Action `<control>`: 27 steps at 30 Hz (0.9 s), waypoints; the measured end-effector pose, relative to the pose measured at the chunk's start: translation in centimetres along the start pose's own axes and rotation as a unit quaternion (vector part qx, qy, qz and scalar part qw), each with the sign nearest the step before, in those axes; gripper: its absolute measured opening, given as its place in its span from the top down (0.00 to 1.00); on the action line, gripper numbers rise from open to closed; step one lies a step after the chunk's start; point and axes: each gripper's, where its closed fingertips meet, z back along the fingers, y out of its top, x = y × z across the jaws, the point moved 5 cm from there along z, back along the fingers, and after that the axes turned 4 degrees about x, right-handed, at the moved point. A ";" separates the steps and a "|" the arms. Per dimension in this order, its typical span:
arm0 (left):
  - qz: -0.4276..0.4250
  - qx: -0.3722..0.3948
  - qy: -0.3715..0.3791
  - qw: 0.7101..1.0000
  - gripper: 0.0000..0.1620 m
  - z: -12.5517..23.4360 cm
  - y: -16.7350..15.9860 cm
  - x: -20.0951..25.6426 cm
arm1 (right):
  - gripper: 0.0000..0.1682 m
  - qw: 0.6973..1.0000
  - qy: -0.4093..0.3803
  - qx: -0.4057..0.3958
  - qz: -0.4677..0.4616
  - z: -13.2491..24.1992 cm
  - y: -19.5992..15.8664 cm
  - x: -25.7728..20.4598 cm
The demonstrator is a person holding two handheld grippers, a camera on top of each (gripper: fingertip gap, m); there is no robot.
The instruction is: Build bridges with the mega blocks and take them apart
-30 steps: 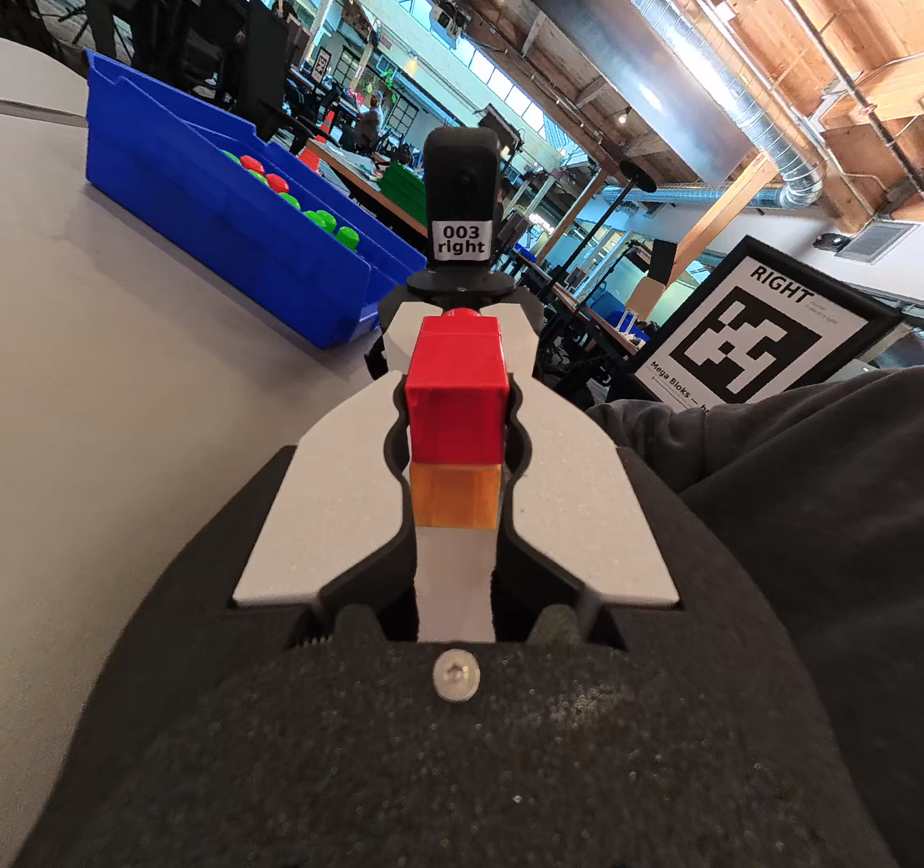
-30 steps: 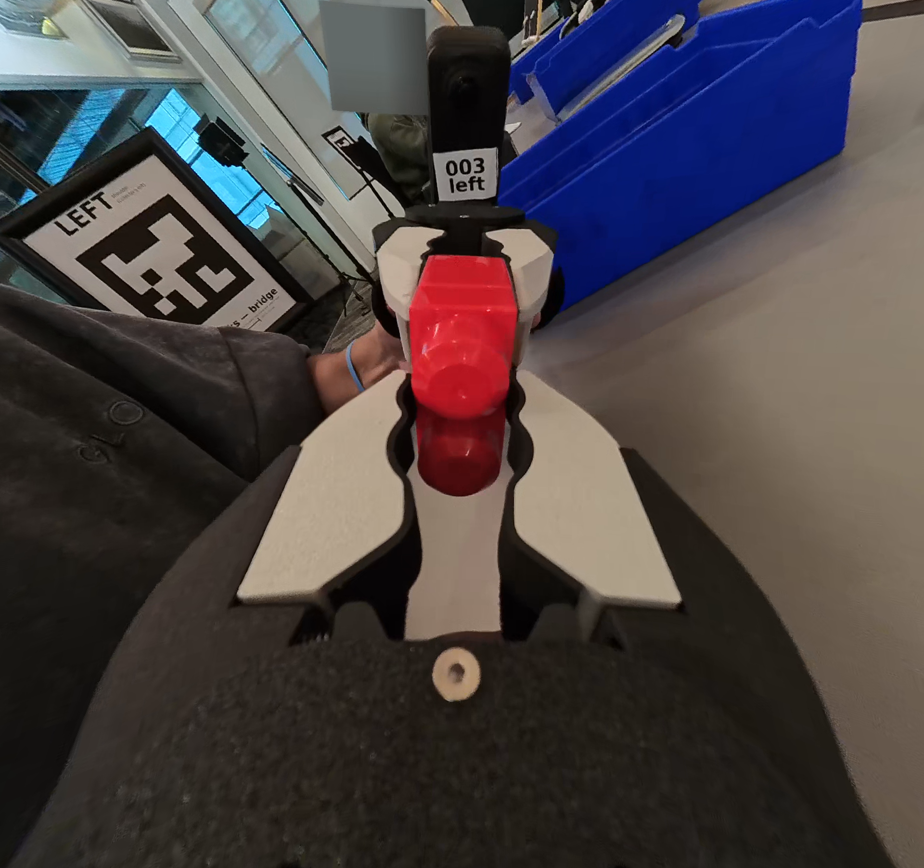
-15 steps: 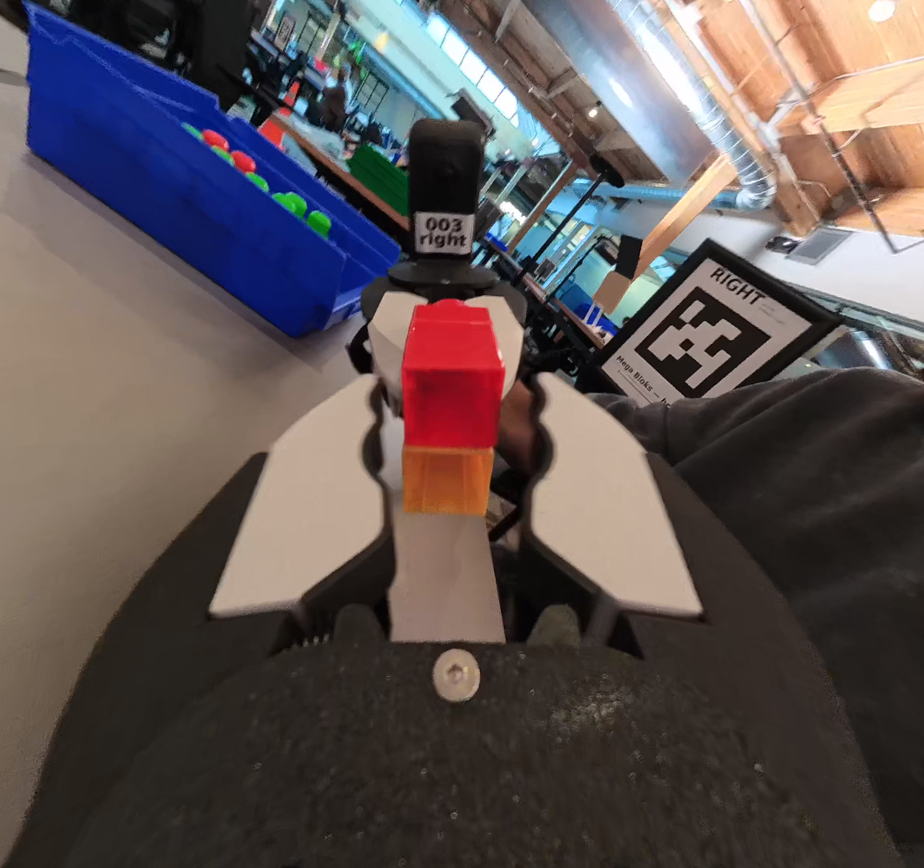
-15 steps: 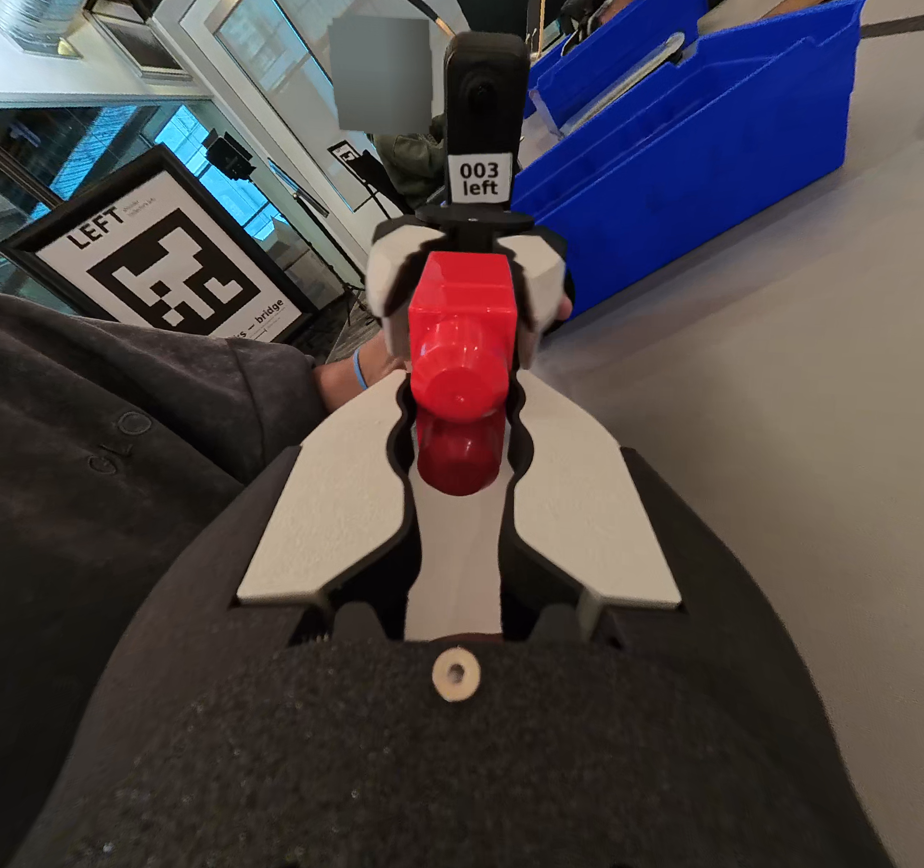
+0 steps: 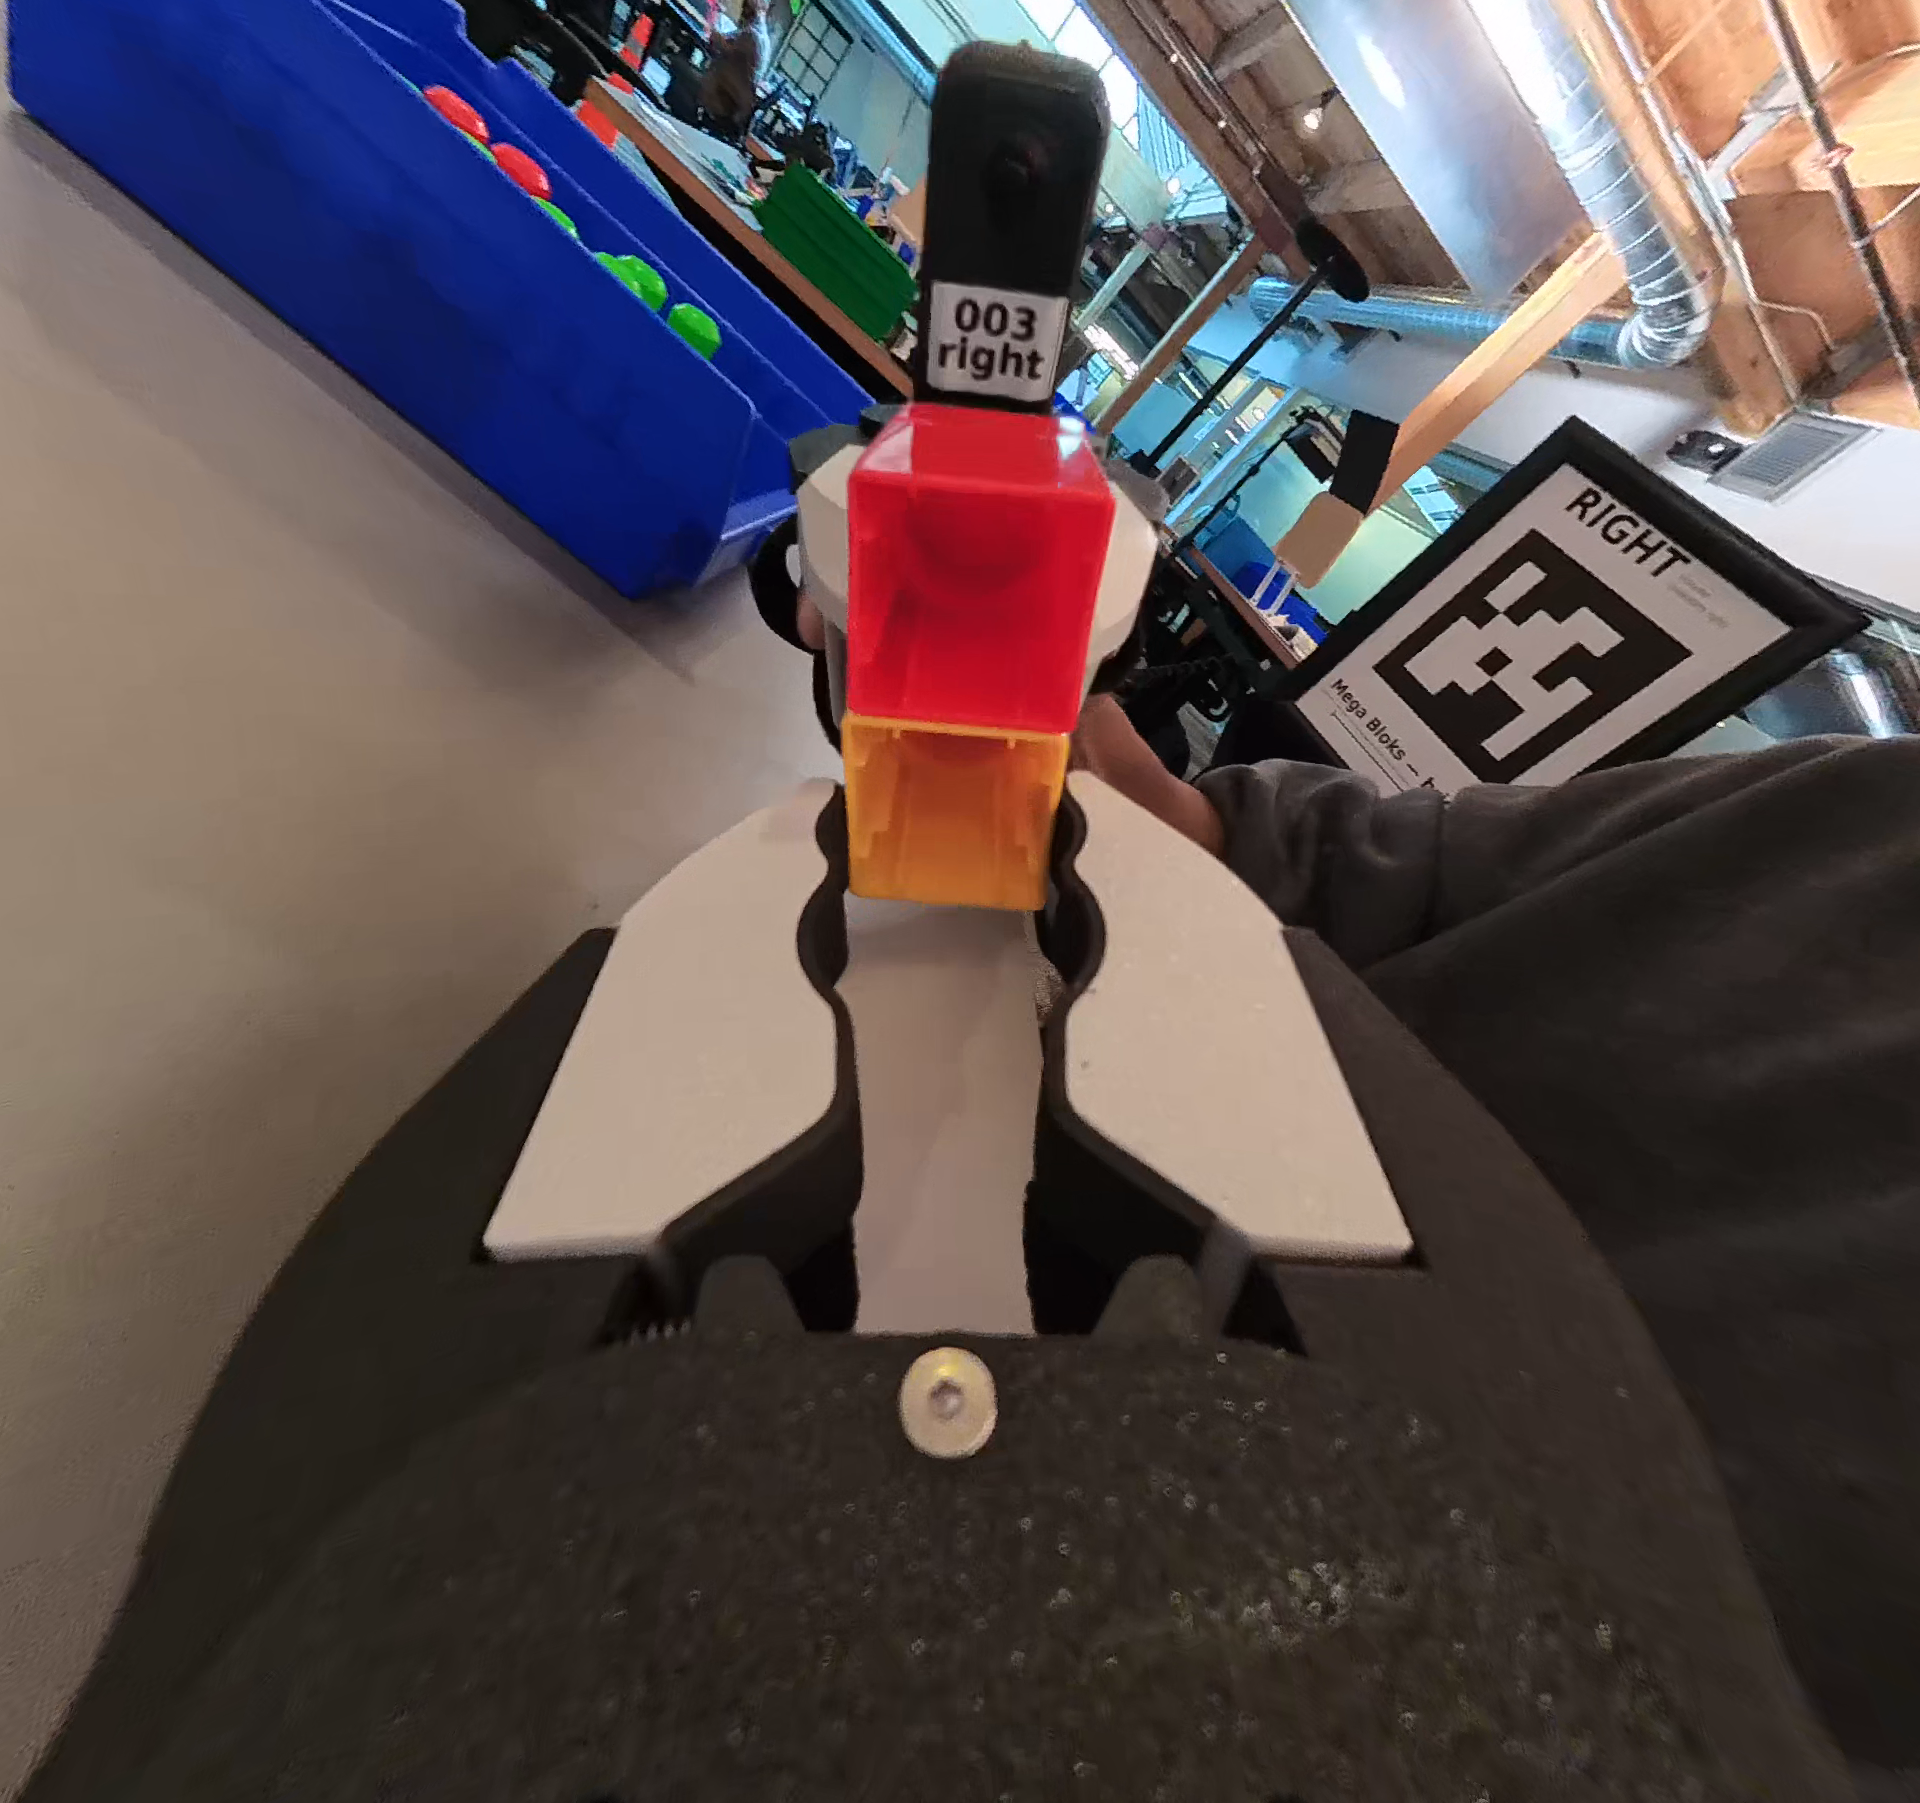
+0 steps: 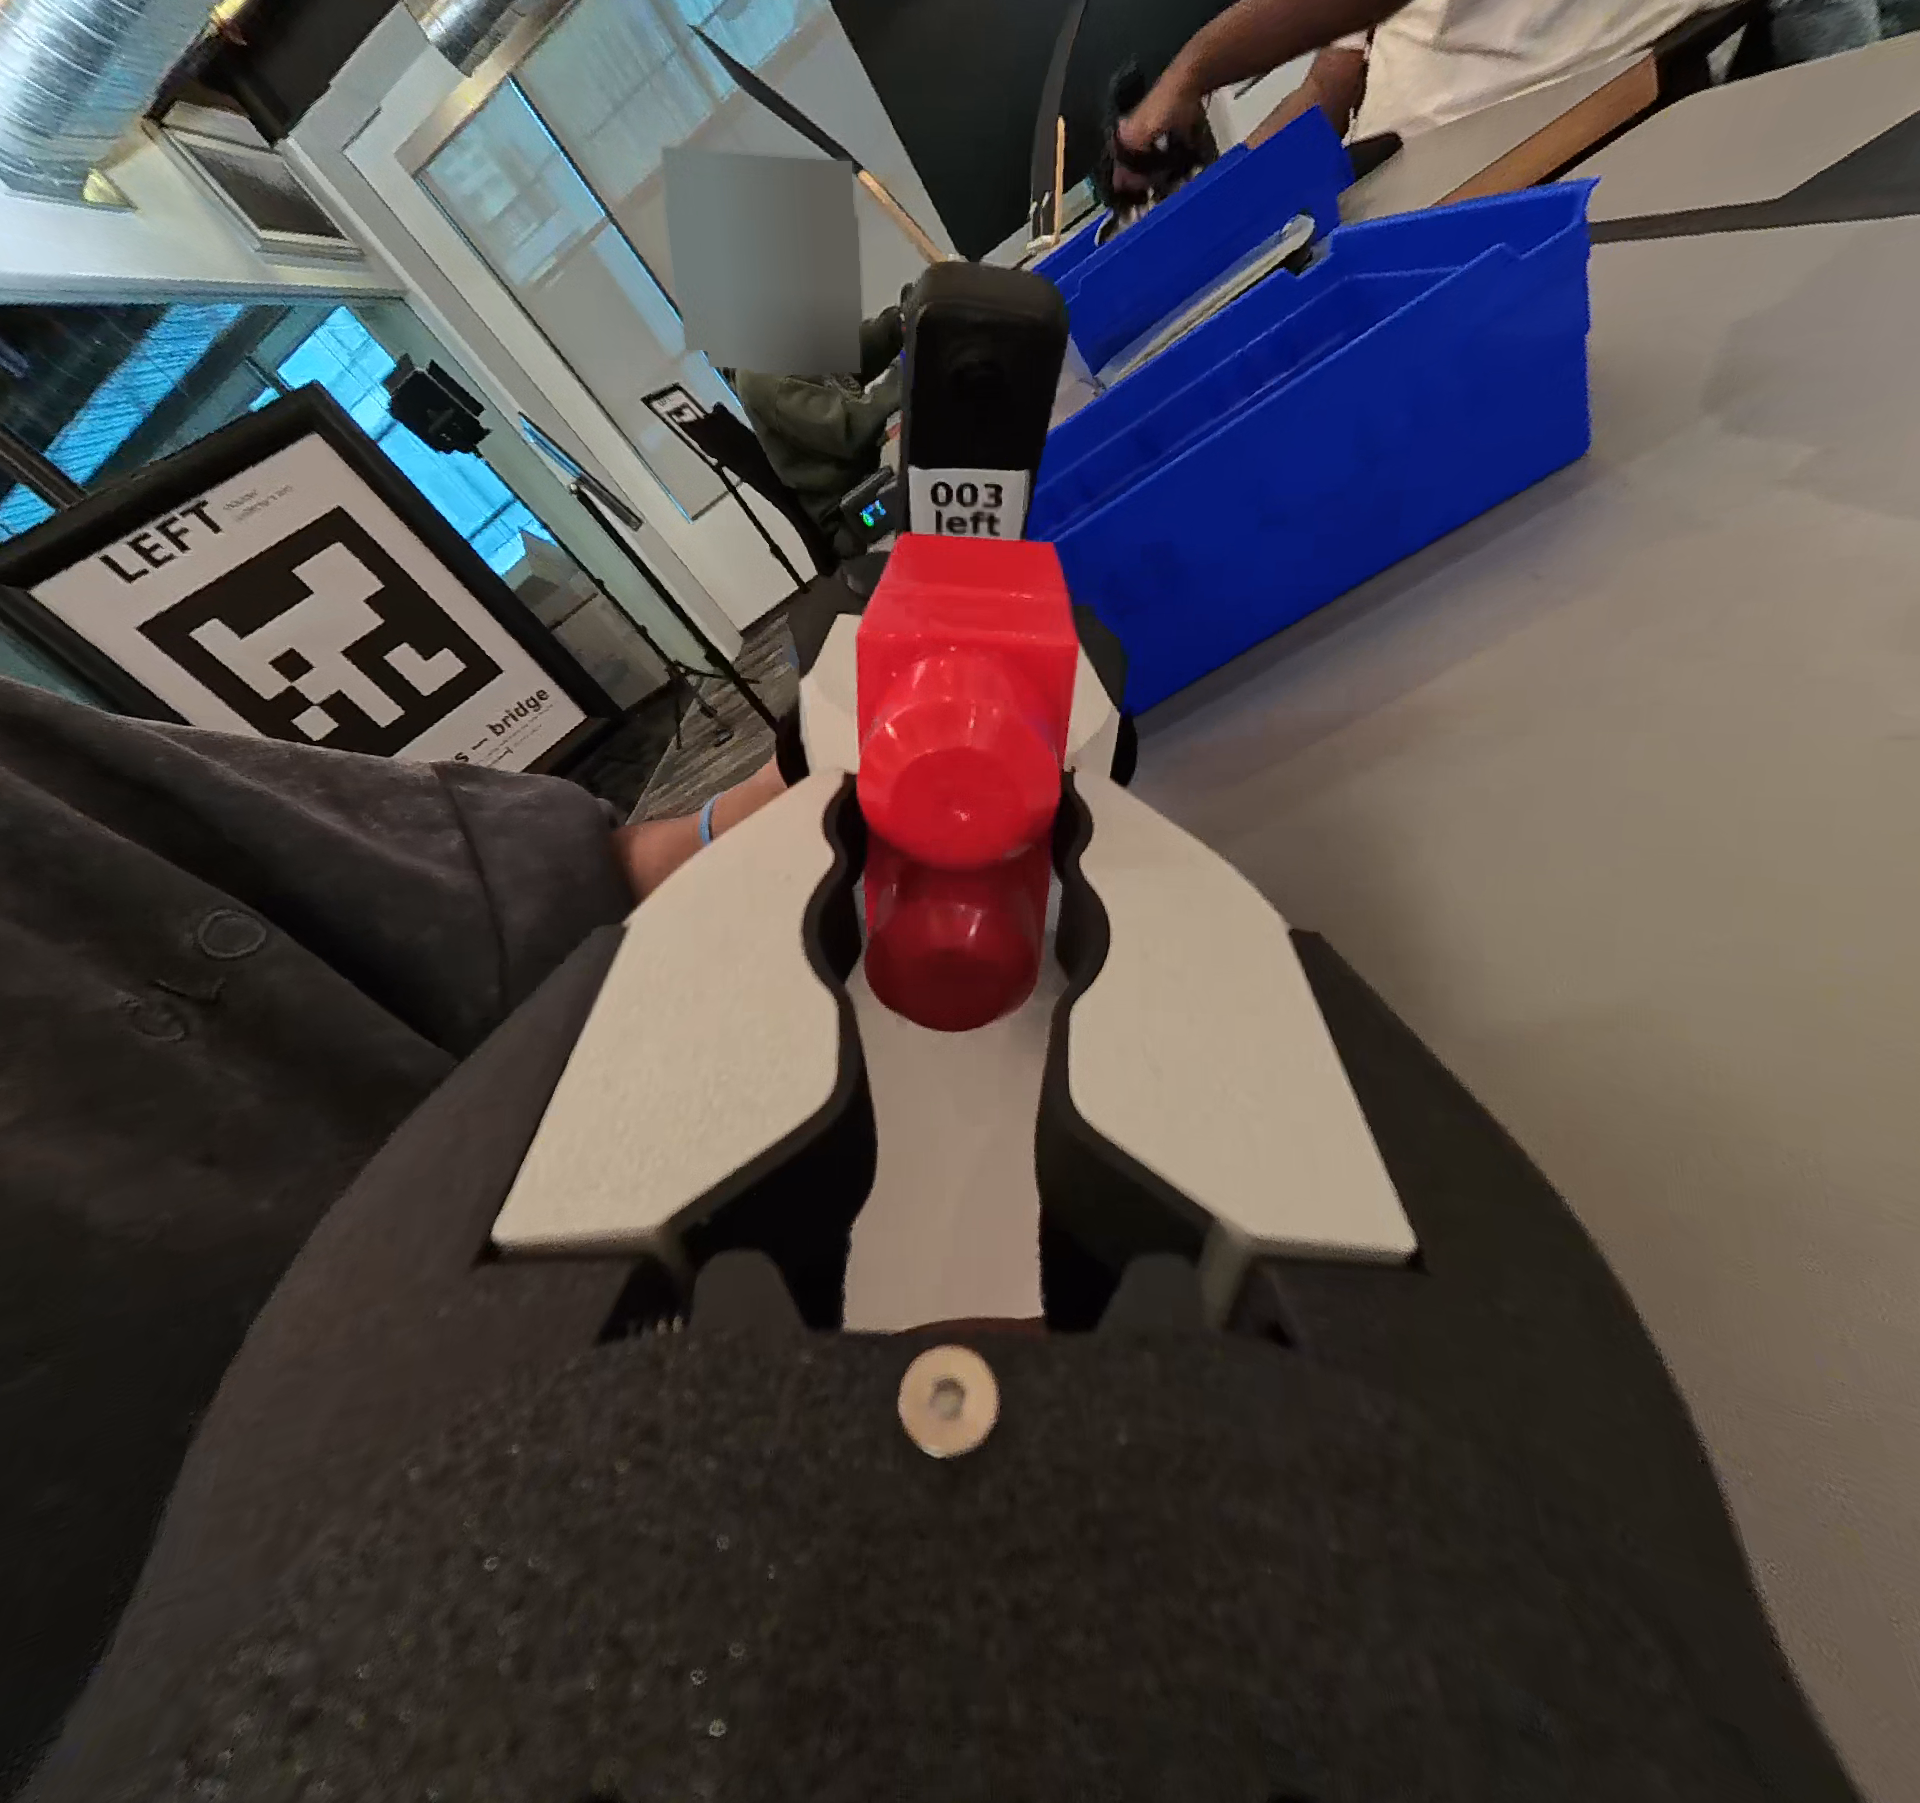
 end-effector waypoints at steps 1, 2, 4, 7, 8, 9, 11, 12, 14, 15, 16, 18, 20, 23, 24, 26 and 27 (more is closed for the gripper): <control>0.004 0.001 -0.002 1.000 0.78 0.0 0.0 0.0 | 0.79 1.000 0.001 0.005 -0.003 0.0 0.0 0.0; 0.008 0.003 -0.002 1.000 0.78 0.0 0.0 -0.1 | 0.79 1.000 -0.003 0.000 -0.003 -0.1 -0.1 0.1; 0.002 -0.004 -0.003 1.000 0.78 0.0 -0.1 0.0 | 0.79 1.000 0.001 -0.002 0.007 0.0 -0.1 -0.1; -0.004 -0.001 -0.009 1.000 0.78 -0.2 -0.1 0.4 | 0.79 1.000 0.005 0.005 0.001 -0.1 0.4 -0.5; -0.010 -0.005 -0.008 1.000 0.75 -0.2 -0.1 0.5 | 0.79 1.000 0.001 0.001 0.001 0.0 0.5 -0.6; -0.018 -0.010 -0.003 1.000 0.68 -0.1 -0.1 0.7 | 0.79 1.000 -0.012 0.003 0.006 0.1 0.7 -0.6; -0.052 0.007 0.054 0.997 0.50 0.8 0.8 0.8 | 0.79 0.999 -0.036 0.008 0.009 0.7 1.2 -0.4; -0.085 0.027 0.104 0.991 0.50 1.7 1.6 0.7 | 0.79 0.999 -0.044 0.007 0.010 1.0 1.3 -0.4; -0.163 0.058 0.228 0.958 0.45 4.0 2.9 0.2 | 0.79 0.997 -0.071 0.006 0.015 1.3 1.3 0.1; -0.197 0.062 0.281 0.937 0.42 5.0 3.1 0.0 | 0.79 0.997 -0.081 0.003 0.014 1.4 1.3 0.3; -0.219 0.062 0.327 0.917 0.41 5.9 2.9 -0.3 | 0.79 0.996 -0.091 0.004 0.011 1.4 1.3 0.5; -0.231 0.069 0.379 0.893 0.41 7.0 1.5 -0.8 | 0.79 0.993 -0.119 0.000 0.013 1.9 1.6 0.7; -0.236 0.093 0.377 0.891 0.42 7.2 0.5 -0.3 | 0.79 0.983 -0.177 -0.015 0.045 3.8 3.4 0.0; -0.238 0.104 0.349 0.900 0.43 6.8 0.7 1.3 | 0.79 0.930 -0.345 -0.022 0.122 11.0 8.9 -2.6; -0.240 0.102 0.338 0.904 0.44 6.7 0.8 1.9 | 0.79 0.899 -0.414 -0.041 0.139 14.0 10.3 -3.3; -0.263 0.104 0.324 0.903 0.45 6.3 0.8 3.1 | 0.79 0.839 -0.514 -0.119 0.129 19.3 11.6 -3.5; -0.281 0.101 0.322 0.898 0.45 6.0 0.7 3.5 | 0.79 0.820 -0.538 -0.163 0.112 21.2 11.9 -3.0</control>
